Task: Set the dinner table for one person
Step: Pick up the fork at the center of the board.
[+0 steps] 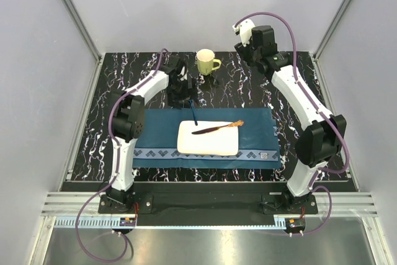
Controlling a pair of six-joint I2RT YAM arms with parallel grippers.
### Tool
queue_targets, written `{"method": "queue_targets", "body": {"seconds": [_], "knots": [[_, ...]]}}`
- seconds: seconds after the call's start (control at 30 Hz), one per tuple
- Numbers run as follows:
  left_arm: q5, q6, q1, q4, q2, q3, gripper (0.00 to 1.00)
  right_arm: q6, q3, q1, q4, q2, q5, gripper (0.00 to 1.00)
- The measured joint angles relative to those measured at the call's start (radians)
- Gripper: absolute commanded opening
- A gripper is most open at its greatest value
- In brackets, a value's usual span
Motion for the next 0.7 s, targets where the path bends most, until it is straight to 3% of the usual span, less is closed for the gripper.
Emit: {"method": "queue_targets", "body": {"seconds": [0.7], "knots": [[0.01, -0.108, -0.061, 0.037, 0.017, 0.042, 0.91, 0.003, 0.001, 0.001, -0.007, 0.017, -0.001, 0.64]]}}
